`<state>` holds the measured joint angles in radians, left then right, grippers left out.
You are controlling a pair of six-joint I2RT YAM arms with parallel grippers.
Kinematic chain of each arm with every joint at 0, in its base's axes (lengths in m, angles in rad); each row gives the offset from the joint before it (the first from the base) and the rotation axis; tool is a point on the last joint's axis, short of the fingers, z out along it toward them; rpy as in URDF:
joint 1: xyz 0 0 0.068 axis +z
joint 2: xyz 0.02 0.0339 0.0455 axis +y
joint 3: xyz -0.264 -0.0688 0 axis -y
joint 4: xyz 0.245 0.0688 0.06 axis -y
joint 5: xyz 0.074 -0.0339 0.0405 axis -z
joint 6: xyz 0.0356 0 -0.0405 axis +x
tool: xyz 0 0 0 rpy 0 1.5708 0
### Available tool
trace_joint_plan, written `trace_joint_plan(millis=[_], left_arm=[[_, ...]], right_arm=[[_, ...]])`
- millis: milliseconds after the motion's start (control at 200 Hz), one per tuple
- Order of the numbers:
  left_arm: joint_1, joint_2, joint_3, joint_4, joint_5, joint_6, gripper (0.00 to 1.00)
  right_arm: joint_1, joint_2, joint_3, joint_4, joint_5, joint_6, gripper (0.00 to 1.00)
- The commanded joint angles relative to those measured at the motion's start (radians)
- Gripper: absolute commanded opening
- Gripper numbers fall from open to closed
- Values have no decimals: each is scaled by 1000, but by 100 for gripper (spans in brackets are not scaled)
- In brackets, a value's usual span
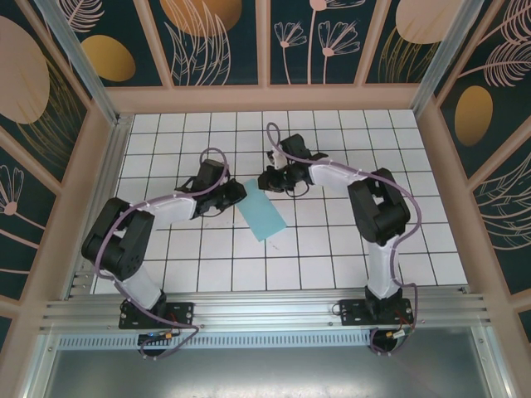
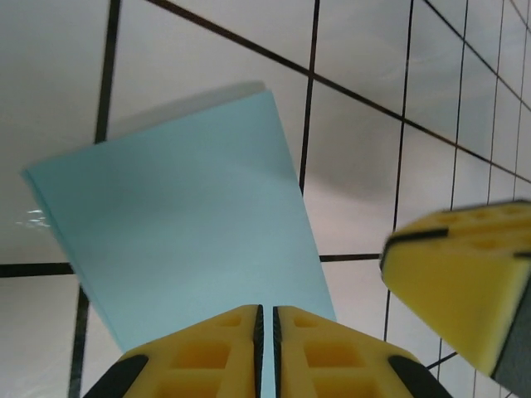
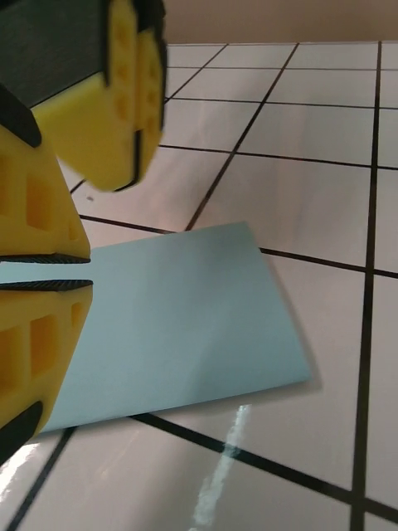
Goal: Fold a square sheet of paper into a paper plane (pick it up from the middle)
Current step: First fold in half a square sheet of paper at the center of the table.
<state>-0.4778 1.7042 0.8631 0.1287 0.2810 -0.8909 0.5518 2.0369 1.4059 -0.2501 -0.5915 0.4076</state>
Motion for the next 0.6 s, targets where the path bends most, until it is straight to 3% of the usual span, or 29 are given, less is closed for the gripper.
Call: trace_joint_plan(millis=[0, 210, 595], left_arm=[[-15, 76, 23, 36, -2, -39, 13], [-21, 151, 57, -44, -56, -56, 8], [-27, 212, 104, -241, -92, 35, 8]], right_arm=[[9, 98, 94, -15, 7, 23, 17], [10, 198, 203, -24, -39, 30, 16], [2, 310, 278, -40, 25, 73, 15]])
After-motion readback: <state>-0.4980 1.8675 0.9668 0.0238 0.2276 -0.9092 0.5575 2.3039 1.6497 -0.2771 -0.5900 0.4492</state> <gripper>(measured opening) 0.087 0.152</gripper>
